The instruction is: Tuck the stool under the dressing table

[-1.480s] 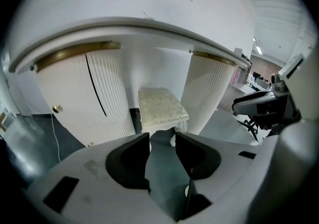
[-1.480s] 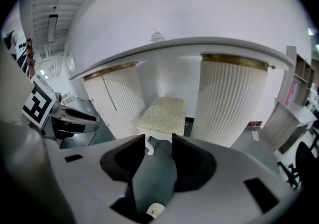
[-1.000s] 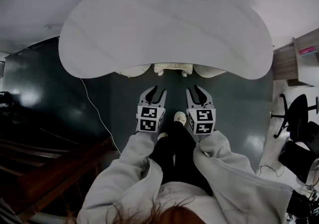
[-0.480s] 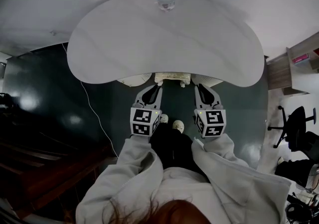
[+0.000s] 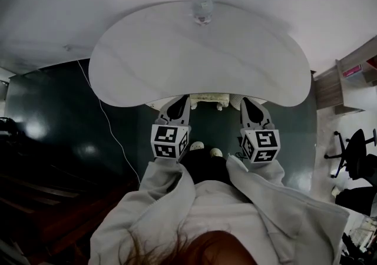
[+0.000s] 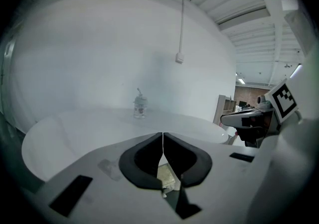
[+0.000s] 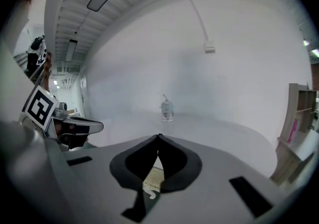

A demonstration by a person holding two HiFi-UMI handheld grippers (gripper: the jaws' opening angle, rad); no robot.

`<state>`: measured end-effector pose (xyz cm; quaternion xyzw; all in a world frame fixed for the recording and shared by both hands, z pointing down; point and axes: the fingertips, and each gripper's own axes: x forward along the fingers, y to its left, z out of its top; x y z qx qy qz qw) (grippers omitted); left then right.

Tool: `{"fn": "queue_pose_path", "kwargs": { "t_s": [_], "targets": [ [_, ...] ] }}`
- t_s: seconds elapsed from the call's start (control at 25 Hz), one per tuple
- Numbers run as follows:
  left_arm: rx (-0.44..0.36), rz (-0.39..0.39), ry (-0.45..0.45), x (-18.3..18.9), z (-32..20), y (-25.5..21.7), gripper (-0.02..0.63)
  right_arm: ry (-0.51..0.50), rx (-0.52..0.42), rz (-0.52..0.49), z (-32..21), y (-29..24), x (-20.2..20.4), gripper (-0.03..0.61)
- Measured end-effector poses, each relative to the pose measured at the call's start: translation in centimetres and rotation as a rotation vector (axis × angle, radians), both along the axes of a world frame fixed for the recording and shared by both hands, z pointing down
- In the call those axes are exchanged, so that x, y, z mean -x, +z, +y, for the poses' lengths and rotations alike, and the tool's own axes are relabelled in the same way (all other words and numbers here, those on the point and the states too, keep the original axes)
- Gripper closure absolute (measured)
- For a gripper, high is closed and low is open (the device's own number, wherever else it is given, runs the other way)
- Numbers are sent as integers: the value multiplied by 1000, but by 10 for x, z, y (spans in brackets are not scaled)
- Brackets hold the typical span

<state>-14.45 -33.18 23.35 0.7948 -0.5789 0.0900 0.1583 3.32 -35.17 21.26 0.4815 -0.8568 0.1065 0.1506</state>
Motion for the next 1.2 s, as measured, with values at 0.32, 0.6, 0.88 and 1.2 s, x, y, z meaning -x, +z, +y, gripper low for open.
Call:
{"fn": "queue_pose_path", "kwargs": {
  "t_s": [0.32,0.6,0.88,1.2],
  "targets": [
    [-80,-13,-4,10,-2,-22,597,38,-50,-55,-6,-26,4,528],
    [-133,-74,26,4,-8,-36,597,66,-68,-92,-5,-40,1,528],
    [-125,-67,20,5,-7,-32,598,96,-80,-104,-5,-38,-7,528],
    [-114,-52,16,3,-3,-26,598,99,-74,-95,0,-33,-10,529]
  ]
}}
